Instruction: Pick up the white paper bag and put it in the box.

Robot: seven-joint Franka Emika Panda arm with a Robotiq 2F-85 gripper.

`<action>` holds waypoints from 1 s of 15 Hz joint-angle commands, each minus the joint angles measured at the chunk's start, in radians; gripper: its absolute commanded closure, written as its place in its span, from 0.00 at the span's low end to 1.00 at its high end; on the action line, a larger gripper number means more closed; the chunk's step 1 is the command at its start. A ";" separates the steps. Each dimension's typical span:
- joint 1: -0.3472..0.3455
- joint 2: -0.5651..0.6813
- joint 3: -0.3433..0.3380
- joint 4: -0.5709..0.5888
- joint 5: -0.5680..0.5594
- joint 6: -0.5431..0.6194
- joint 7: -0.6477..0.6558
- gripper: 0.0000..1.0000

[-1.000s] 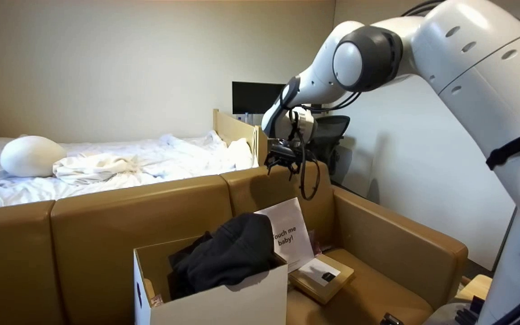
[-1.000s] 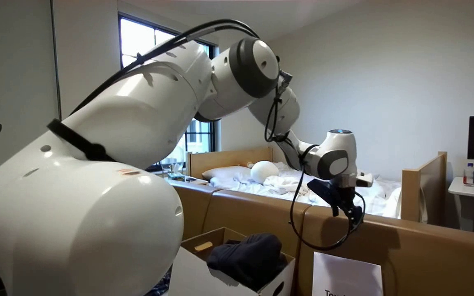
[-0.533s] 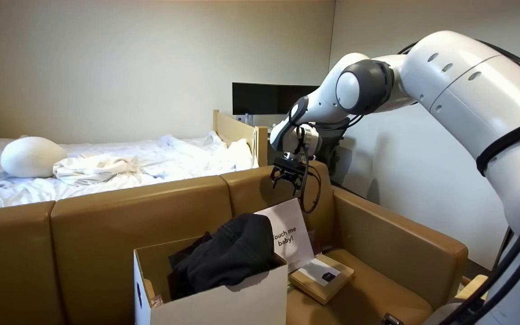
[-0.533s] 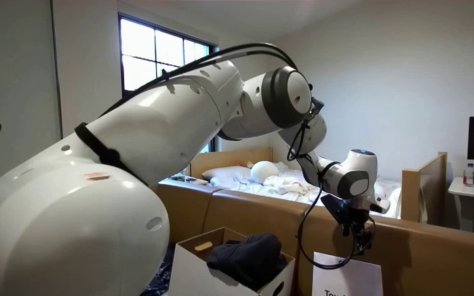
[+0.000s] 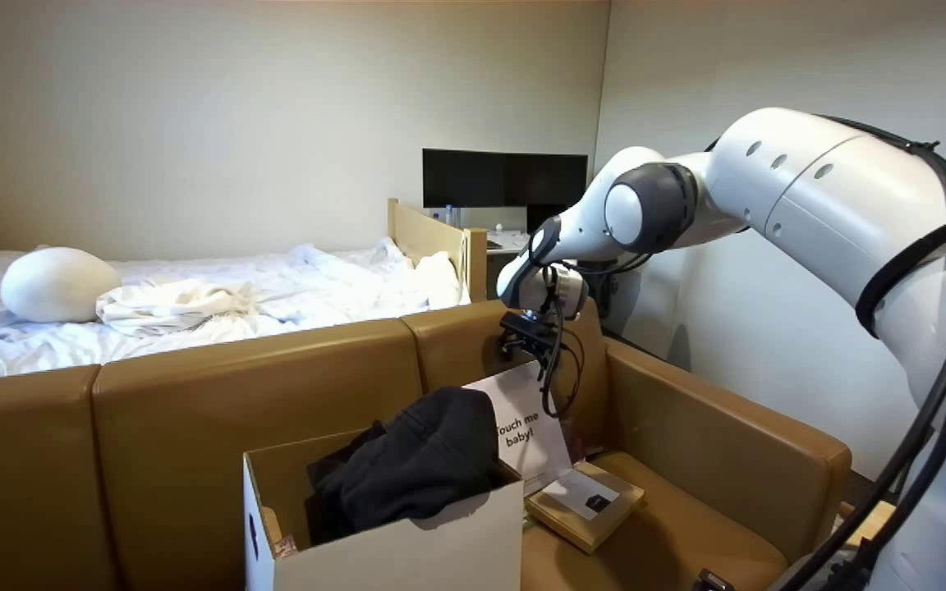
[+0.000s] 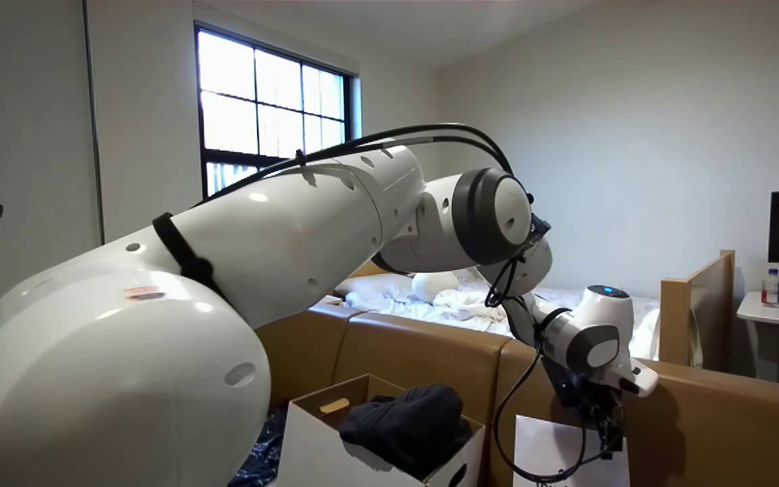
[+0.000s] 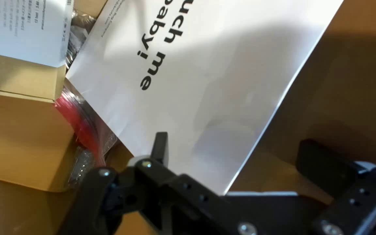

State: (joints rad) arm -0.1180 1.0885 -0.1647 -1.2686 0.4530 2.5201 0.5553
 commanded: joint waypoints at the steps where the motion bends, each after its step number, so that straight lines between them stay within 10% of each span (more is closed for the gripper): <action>1: -0.041 0.035 0.027 0.052 -0.012 -0.015 0.051 0.00; 15: -0.061 0.121 0.013 0.141 -0.042 -0.122 0.072 0.00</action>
State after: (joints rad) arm -0.1605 1.1485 -0.1471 -1.1823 0.4530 2.4393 0.5614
